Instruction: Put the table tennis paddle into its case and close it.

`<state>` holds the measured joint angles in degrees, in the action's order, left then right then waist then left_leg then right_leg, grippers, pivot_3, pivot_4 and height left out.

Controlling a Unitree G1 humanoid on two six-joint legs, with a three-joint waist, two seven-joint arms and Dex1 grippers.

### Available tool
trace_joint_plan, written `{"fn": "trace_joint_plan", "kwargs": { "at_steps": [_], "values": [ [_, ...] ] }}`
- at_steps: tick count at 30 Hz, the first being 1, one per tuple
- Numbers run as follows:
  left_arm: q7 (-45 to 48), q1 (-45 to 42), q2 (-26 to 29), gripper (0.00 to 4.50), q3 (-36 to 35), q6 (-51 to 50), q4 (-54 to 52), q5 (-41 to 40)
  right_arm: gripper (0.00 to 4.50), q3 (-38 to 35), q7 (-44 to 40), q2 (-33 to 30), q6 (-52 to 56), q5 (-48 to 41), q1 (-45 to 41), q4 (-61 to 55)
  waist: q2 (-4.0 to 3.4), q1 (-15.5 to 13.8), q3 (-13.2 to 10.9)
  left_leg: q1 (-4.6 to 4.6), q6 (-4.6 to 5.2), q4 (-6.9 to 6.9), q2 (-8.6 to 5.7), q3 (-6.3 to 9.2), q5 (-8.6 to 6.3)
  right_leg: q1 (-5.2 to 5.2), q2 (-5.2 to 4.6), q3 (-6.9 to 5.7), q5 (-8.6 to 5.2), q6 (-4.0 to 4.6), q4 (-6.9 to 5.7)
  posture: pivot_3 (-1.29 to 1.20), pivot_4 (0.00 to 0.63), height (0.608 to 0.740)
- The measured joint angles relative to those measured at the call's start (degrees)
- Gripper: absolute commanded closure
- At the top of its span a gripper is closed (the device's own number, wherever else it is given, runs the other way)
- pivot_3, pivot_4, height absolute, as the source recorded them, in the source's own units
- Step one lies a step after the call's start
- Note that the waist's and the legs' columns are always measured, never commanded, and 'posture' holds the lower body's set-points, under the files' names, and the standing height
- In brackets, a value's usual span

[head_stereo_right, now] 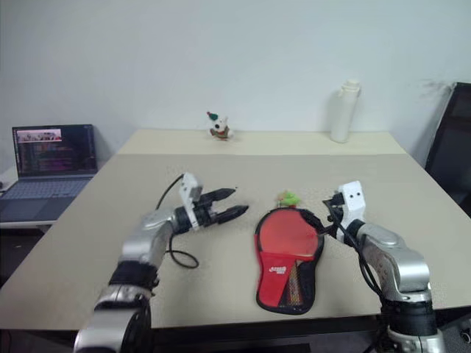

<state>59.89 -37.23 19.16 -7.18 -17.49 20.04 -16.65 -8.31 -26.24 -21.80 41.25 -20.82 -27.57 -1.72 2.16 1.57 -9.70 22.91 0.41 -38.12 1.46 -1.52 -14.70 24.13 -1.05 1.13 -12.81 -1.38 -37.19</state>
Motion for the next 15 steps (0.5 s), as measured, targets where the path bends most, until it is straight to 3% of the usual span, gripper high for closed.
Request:
{"fn": "trace_joint_plan", "kwargs": {
  "at_steps": [5, 11, 15],
  "values": [
    [-3.22, 5.47, 1.19, 0.02, 0.16, -8.60, -12.93, -4.29, 0.00, 1.34, 1.02, 3.39, -10.47, 4.03, -6.85, 17.66, -0.08, 0.21, -0.04, -0.10, -0.01, -0.03, 0.03, -0.04, 0.02, -0.04, 0.05, 0.06, 0.00, 0.00, -0.03, 0.00, 0.150, 0.740],
    [-5.23, 6.95, 4.31, 0.02, 0.12, -12.27, -16.84, -6.55, 0.00, 3.75, -2.18, 5.07, -17.49, 6.33, -9.65, 31.51, -0.09, 0.21, -0.05, -0.06, -0.01, 0.05, 0.03, -0.03, 0.02, -0.02, 0.04, 0.05, 0.00, 0.01, 0.02, 0.00, 0.150, 0.740],
    [-6.27, 7.17, 5.70, 0.02, 0.11, -13.08, -17.94, -7.49, 0.00, 3.97, -4.28, 5.87, -19.78, 6.60, -10.64, 34.86, -0.09, 0.22, -0.05, -0.09, -0.02, 0.04, 0.03, -0.06, 0.02, -0.04, 0.02, 0.07, 0.01, 0.02, 0.01, 0.00, 0.150, 0.740]
  ]
}}
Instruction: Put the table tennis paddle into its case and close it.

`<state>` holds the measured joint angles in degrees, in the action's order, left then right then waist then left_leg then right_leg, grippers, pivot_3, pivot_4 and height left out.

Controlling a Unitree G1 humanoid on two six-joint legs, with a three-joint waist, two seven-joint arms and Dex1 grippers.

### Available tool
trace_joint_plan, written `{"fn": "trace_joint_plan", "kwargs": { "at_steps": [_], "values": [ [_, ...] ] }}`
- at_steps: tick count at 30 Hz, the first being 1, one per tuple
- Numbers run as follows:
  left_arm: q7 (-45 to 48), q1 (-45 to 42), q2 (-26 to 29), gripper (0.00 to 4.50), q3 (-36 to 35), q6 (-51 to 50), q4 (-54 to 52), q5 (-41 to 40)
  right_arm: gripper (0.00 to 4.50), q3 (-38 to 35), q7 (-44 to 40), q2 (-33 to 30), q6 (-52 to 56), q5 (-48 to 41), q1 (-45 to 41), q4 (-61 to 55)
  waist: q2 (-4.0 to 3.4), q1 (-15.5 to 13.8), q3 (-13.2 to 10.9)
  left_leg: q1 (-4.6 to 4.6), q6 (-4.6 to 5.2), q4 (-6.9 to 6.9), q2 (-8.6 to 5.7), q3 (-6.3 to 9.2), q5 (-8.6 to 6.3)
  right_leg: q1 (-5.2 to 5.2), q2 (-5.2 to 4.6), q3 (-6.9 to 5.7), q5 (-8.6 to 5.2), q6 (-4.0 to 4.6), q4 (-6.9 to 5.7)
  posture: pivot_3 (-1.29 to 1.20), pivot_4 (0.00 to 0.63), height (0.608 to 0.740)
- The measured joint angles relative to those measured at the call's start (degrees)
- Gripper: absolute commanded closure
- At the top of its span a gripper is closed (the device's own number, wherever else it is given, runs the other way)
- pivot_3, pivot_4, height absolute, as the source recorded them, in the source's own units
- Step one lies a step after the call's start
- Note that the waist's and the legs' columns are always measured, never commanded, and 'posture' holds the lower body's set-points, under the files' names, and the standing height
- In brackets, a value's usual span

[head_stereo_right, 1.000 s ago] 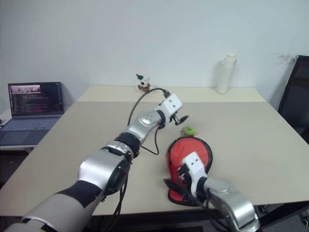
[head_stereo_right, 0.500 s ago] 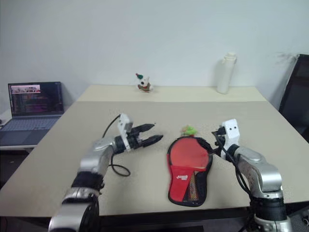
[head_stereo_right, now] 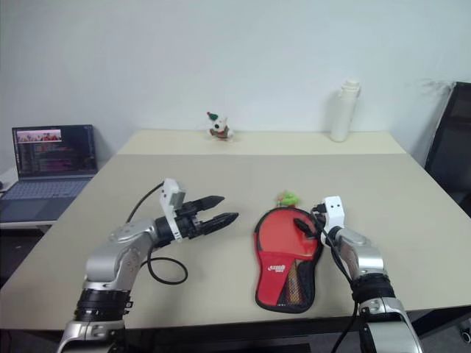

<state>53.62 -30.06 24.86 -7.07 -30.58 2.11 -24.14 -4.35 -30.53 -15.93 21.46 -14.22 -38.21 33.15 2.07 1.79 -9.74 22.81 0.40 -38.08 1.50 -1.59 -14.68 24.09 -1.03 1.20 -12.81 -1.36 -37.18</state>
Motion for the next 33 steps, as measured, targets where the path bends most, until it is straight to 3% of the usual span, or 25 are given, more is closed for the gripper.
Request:
{"fn": "trace_joint_plan", "kwargs": {
  "at_steps": [3, 14, 33],
  "values": [
    [-0.50, 0.05, 0.18, 0.00, 0.05, -0.32, -0.37, -0.63, 0.64, -0.02, -1.00, 0.46, -1.23, 0.08, -0.58, 1.50, -0.01, 0.06, 0.00, -0.05, 0.00, -0.01, 0.04, 0.00, 0.00, -0.01, 0.03, 0.00, 0.00, 0.01, -0.03, 0.00, 0.150, 0.740],
    [-0.34, 0.24, 2.12, 0.00, 0.52, -1.52, -2.07, -2.36, 4.39, -0.74, -3.98, 0.57, -3.63, 0.43, -3.10, 6.42, -0.03, 0.85, 0.01, -0.09, 0.00, 0.07, 0.14, -0.04, 0.00, 0.02, 0.14, 0.07, 0.01, 0.04, -0.03, 0.00, 0.150, 0.740],
    [-0.39, 2.25, 2.93, 0.00, 2.32, -2.73, -4.24, -3.62, 4.45, 1.02, -10.34, 1.57, -5.05, 2.20, -3.87, 7.81, -0.05, 1.64, 0.00, -0.14, 0.00, 0.11, 0.20, -0.07, 0.00, 0.03, 0.20, 0.13, 0.01, 0.06, -0.05, 0.00, 0.150, 0.740]
  ]
}}
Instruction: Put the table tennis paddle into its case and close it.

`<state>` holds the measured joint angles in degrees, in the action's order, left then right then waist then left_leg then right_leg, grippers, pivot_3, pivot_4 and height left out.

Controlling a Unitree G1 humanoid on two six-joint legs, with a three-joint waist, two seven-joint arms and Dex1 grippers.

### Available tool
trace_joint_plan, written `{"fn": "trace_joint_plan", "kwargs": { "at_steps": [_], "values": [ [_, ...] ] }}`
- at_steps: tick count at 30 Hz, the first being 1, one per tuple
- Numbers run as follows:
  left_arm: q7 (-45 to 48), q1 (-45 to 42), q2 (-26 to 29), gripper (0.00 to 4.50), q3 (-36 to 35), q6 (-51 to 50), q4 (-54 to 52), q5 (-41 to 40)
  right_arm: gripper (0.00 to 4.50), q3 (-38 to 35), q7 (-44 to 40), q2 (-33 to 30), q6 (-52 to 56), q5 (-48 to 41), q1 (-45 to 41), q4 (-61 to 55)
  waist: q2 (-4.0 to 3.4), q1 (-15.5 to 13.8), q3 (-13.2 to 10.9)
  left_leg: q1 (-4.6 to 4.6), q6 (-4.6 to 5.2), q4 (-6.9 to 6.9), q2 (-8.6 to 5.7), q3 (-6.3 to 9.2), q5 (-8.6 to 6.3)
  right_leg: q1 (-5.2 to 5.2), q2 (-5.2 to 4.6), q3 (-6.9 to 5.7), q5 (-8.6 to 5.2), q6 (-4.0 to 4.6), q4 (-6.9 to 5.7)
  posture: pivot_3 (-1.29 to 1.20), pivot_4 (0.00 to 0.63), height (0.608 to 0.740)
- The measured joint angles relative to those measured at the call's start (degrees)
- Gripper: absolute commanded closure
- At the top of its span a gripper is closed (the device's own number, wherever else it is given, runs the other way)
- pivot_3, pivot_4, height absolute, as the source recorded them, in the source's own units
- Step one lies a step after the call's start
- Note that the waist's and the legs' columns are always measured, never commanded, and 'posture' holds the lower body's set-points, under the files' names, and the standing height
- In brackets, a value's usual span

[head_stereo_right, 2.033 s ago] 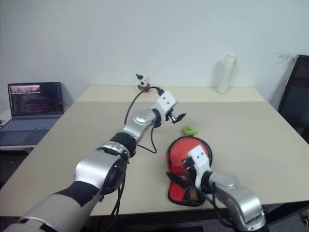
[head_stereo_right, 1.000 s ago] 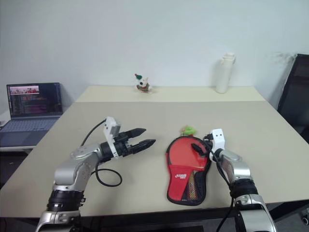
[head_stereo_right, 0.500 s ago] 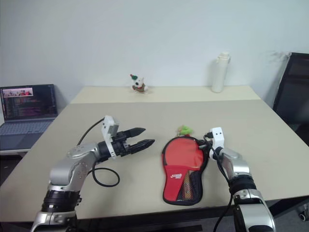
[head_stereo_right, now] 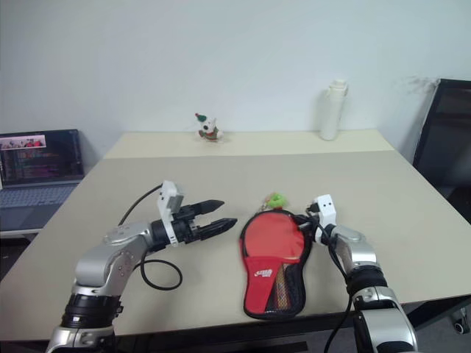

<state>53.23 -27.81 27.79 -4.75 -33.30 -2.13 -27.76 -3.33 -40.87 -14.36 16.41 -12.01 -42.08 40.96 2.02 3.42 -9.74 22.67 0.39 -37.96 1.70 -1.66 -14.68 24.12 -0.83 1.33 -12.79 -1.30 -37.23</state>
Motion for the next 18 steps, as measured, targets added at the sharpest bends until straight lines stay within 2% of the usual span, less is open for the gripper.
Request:
{"fn": "trace_joint_plan", "kwargs": {
  "at_steps": [10, 13, 18],
  "values": [
    [0.25, 0.01, 0.02, 0.00, 0.77, 0.34, 0.01, -0.06, 4.45, 0.16, 0.10, 0.76, 1.86, 0.03, 1.96, -3.79, 0.00, 0.00, 0.00, 0.01, 0.00, 0.01, 0.00, 0.00, 0.00, 0.01, 0.00, 0.00, 0.00, 0.01, 0.00, 0.00, 0.150, 0.740],
    [0.43, 0.00, 0.00, 0.00, 1.34, 0.78, 0.03, -0.05, 3.75, 0.13, 1.21, 0.78, 2.17, 0.03, 2.02, -3.99, 0.00, 0.00, 0.00, 0.01, 0.00, 0.01, -0.01, 0.00, 0.00, 0.01, 0.00, 0.01, 0.00, 0.01, 0.00, 0.00, 0.150, 0.740],
    [1.11, -0.06, -0.01, 0.00, 2.09, 1.60, 0.60, 0.01, 2.16, 0.14, 2.25, 0.70, 3.07, -0.03, 2.77, -4.95, 0.00, -0.15, 0.00, 0.01, 0.00, -0.01, -0.03, 0.01, 0.00, -0.01, -0.01, 0.00, 0.00, 0.01, 0.00, 0.00, 0.150, 0.740]
  ]
}}
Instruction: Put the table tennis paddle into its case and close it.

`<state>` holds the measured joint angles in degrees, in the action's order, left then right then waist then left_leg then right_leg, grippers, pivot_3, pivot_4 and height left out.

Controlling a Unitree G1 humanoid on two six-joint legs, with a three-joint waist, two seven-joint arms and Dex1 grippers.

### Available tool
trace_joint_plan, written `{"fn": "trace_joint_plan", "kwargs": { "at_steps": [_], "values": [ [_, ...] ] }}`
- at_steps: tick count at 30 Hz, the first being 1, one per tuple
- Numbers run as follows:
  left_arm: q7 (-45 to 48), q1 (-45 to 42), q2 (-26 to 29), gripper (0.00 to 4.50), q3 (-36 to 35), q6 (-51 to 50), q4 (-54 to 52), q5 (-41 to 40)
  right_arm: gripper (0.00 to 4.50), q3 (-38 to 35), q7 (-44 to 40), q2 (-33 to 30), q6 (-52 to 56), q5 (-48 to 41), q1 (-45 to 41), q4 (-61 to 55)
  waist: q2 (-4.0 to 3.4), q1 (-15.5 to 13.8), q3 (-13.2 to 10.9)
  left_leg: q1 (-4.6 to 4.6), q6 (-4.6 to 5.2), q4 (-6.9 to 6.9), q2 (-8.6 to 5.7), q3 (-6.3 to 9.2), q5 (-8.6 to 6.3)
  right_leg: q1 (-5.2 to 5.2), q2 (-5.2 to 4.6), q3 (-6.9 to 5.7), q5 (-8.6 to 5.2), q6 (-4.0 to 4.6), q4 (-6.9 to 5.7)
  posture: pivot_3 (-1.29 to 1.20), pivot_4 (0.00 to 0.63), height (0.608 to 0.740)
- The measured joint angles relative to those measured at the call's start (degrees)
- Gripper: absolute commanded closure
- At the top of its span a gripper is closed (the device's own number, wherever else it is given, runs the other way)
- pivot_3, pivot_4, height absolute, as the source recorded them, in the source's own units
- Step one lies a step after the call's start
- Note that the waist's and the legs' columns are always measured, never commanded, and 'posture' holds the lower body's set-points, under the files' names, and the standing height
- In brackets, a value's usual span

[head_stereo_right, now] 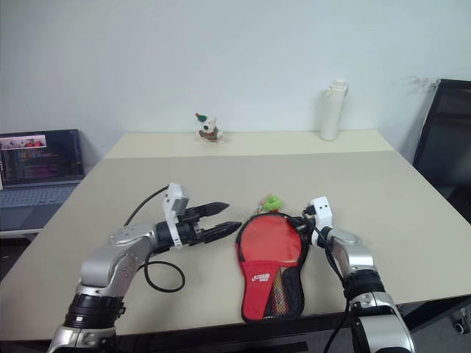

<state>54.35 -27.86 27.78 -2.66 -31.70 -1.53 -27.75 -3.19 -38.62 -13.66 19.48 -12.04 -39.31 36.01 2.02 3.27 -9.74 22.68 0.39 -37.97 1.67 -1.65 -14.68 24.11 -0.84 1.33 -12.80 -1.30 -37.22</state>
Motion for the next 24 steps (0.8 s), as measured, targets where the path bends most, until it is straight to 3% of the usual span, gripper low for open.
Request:
{"fn": "trace_joint_plan", "kwargs": {
  "at_steps": [6, 7, 16, 24],
  "values": [
    [0.23, -0.48, -0.15, 0.00, 1.57, 2.49, 1.61, 1.34, 0.16, -0.87, 1.15, -0.78, 1.59, -1.29, 3.96, -6.76, -0.03, -0.59, -0.02, 0.06, 0.00, -0.01, -0.08, -0.01, 0.00, 0.01, -0.09, -0.01, 0.00, 0.00, 0.03, 0.00, 0.150, 0.740],
    [0.27, -0.55, -0.14, 0.00, 2.31, 3.34, 2.25, 2.16, 0.04, -1.92, 1.93, -0.75, 2.14, -2.26, 4.71, -8.28, -0.06, -0.78, -0.05, 0.08, 0.00, -0.02, -0.10, 0.00, 0.00, 0.02, -0.10, -0.01, 0.00, -0.01, 0.03, 0.00, 0.150, 0.740],
    [1.56, -7.95, -3.46, 0.00, 10.83, 14.95, 17.61, 12.55, 0.04, -8.43, 10.51, -1.29, 10.63, -9.73, 6.38, -29.08, -0.18, -1.67, -0.12, 0.17, 0.00, -0.03, -0.16, 0.04, 0.00, 0.04, -0.13, -0.09, 0.00, -0.01, 0.10, 0.00, 0.150, 0.740],
    [5.20, -11.26, -8.50, 0.00, 15.33, 22.43, 27.93, 17.24, 0.04, -8.02, 11.56, -5.08, 14.87, -11.20, 3.22, -31.77, -0.18, -1.50, -0.12, 0.21, 0.01, -0.02, -0.14, 0.00, 0.00, 0.08, -0.10, -0.08, 0.00, -0.02, 0.15, 0.00, 0.150, 0.740]
  ]
}}
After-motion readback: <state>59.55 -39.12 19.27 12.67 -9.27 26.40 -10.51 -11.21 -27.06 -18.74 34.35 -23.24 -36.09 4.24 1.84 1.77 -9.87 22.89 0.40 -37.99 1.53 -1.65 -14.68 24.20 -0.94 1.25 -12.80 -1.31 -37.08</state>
